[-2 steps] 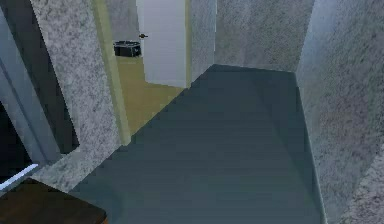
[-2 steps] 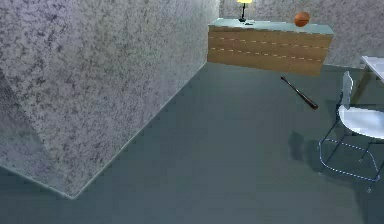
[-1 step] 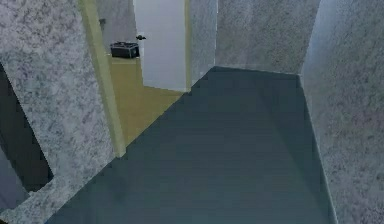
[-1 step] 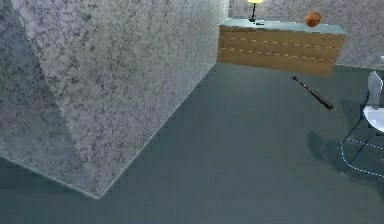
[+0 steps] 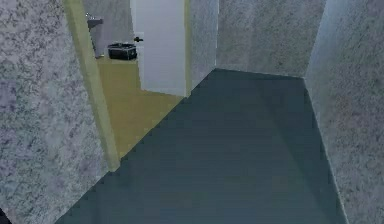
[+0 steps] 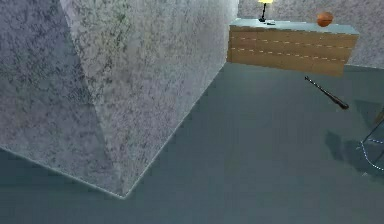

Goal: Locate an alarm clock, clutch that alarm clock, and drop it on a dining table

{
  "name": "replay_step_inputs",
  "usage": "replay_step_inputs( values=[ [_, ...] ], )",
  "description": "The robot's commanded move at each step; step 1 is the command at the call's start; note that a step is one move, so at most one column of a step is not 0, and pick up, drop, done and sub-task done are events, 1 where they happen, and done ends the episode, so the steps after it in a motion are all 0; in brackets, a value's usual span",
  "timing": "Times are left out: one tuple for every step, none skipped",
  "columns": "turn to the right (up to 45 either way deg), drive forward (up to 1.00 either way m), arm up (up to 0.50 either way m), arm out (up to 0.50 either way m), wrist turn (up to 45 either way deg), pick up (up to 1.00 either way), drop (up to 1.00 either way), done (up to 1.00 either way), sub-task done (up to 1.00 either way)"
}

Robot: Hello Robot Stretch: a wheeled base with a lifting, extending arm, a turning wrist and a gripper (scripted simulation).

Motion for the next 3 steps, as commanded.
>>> replay_step_inputs(
  values=[
    [45.0,0.00,0.00,0.00,0.0,0.00,0.00,0.00,0.00],
    [45.0,0.00,0.00,0.00,0.0,0.00,0.00,0.00,0.00],
    [21.0,0.00,0.00,0.00,0.0,0.00,0.00,0.00,0.00]
  ],
)
